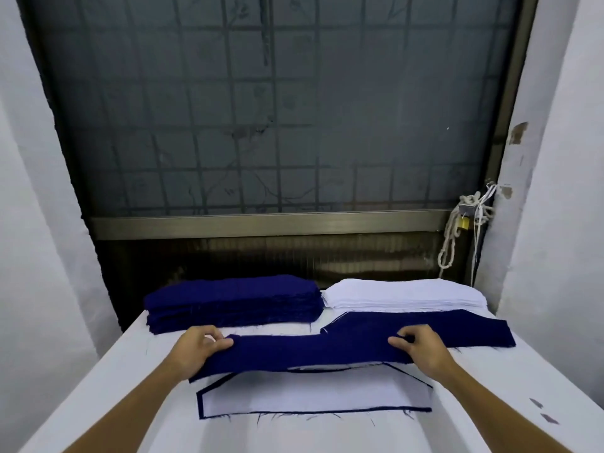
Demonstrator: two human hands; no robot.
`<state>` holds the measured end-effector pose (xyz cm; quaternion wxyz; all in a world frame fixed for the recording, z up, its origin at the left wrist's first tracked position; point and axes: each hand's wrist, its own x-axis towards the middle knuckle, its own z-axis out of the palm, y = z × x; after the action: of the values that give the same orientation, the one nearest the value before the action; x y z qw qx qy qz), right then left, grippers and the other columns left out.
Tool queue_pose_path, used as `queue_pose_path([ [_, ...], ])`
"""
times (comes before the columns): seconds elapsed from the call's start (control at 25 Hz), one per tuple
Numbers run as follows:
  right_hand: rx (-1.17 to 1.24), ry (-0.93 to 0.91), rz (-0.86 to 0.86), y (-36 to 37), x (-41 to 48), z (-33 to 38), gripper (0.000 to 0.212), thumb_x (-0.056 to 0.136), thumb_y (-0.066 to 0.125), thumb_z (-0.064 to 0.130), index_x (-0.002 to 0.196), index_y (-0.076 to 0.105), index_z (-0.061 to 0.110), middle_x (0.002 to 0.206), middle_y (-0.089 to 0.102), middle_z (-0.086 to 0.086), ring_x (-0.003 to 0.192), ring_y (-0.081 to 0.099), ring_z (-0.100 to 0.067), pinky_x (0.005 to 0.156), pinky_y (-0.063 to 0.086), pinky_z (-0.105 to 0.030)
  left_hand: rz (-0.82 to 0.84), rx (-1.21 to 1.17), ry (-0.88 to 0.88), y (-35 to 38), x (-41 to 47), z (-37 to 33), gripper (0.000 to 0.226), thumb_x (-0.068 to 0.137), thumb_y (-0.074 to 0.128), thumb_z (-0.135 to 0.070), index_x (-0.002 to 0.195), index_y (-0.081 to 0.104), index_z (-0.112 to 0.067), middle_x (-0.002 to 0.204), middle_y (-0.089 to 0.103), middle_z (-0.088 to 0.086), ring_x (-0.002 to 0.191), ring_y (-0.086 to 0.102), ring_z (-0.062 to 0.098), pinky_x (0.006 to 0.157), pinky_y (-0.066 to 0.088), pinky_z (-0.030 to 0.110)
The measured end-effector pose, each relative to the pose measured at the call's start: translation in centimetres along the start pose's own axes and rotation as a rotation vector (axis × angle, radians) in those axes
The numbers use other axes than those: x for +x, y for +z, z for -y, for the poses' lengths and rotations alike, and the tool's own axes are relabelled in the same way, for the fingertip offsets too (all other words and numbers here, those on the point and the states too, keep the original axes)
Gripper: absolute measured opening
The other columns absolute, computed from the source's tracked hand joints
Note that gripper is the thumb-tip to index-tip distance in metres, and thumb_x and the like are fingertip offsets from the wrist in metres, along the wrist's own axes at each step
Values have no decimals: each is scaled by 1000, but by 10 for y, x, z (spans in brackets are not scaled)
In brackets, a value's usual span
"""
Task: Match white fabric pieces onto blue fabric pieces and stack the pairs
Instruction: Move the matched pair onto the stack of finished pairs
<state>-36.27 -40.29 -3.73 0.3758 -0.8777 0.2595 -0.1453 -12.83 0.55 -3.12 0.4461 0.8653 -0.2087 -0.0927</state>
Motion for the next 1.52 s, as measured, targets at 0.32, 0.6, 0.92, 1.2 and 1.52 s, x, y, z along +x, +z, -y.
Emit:
queue_pose_path([
  [0.32, -51, 92, -100, 27, -43, -42, 20, 93, 70, 32, 74, 69, 28, 75, 72, 10, 76, 67, -8, 72, 54, -31, -156, 223, -167, 35, -26, 41, 28, 90, 68, -53, 78, 68, -29, 79, 70, -8, 76, 66, 10, 65, 51, 29],
  [0.6, -154, 62, -230, 37, -49, -48, 18, 96, 66, 30, 78, 61, 32, 82, 67, 6, 74, 63, -9, 72, 53, -29, -363, 432, -117, 56, -43, 44, 40, 87, 50, -75, 74, 52, -37, 62, 63, -14, 59, 59, 3, 51, 42, 25],
  [0.92, -364, 14, -378, 45, -48, -55, 14, 98, 56, 41, 108, 64, 35, 108, 56, 13, 103, 50, -11, 83, 45, -29, -449, 508, 69, 63, -45, 52, 21, 91, 65, -51, 88, 52, -34, 86, 53, -15, 84, 50, 9, 60, 49, 29],
  [1.2, -615, 115, -285, 50, -49, -47, 38, 90, 41, 61, 114, 55, 35, 105, 52, 16, 101, 46, -7, 89, 38, -27, -392, 723, 59, 70, -45, 51, 46, 85, 47, -78, 80, 50, -32, 77, 52, -15, 78, 50, 11, 71, 42, 30],
  [1.52, -357, 20, -237, 42, -54, -45, 4, 89, 54, 35, 91, 53, 31, 88, 54, 12, 85, 49, -6, 81, 43, -28, -202, 616, 132, 64, -44, 53, 39, 93, 48, -66, 71, 48, -34, 72, 52, -11, 72, 51, 6, 68, 39, 27],
])
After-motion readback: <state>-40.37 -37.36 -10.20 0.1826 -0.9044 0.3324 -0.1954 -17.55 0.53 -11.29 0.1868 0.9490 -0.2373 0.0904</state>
